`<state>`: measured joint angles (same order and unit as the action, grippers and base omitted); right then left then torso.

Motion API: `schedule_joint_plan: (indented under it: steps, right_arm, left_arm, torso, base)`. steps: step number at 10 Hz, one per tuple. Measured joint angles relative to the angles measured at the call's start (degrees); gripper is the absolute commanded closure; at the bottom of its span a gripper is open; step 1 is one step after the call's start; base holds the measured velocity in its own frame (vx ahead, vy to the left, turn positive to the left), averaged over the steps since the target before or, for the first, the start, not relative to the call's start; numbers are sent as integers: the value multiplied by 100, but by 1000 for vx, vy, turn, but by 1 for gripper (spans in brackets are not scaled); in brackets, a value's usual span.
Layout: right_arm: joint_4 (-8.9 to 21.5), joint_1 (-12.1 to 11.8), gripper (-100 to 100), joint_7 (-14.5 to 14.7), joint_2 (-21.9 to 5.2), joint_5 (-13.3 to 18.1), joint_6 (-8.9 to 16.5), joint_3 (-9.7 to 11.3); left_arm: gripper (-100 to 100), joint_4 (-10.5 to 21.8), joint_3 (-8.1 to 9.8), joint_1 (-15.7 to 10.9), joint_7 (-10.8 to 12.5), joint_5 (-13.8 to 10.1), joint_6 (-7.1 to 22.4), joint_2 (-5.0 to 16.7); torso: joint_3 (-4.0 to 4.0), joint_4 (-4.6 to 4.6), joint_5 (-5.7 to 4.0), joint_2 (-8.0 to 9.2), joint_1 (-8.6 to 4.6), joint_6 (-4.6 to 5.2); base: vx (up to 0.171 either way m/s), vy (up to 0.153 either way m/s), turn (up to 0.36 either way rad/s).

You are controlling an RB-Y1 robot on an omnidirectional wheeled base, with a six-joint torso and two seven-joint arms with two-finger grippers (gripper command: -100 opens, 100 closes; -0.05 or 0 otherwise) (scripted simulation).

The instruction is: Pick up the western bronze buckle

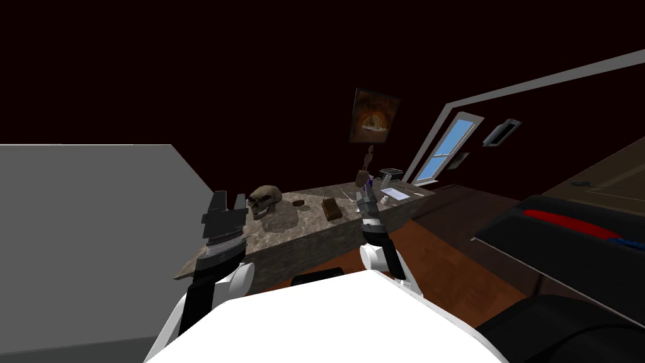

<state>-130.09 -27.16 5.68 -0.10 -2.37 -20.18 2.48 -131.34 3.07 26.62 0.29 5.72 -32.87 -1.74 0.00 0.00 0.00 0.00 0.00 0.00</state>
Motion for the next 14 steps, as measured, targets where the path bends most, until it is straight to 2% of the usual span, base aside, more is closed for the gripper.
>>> schedule_joint_plan:
  steps: [5,9,14]
  right_arm:
    - [0,0,0,0,0,0,0,0]
    - [0,0,0,0,0,0,0,1]
    - [0,0,0,0,0,0,0,0]
  left_arm:
    - [-100,51,86,-35,-107,-426,209,749]
    - [-100,152,193,-95,-194,-933,510,1400]
    - [-100,326,277,-122,-279,-1488,853,2077]
  torso:
    - [6,2,-4,10,-15,0]
    - [5,2,-4,8,-15,1]
    - [3,1,-4,6,-15,0]
  base:
    - [-25,-43,-32]
    - [-23,-46,-48]
    - [-15,-46,-69]
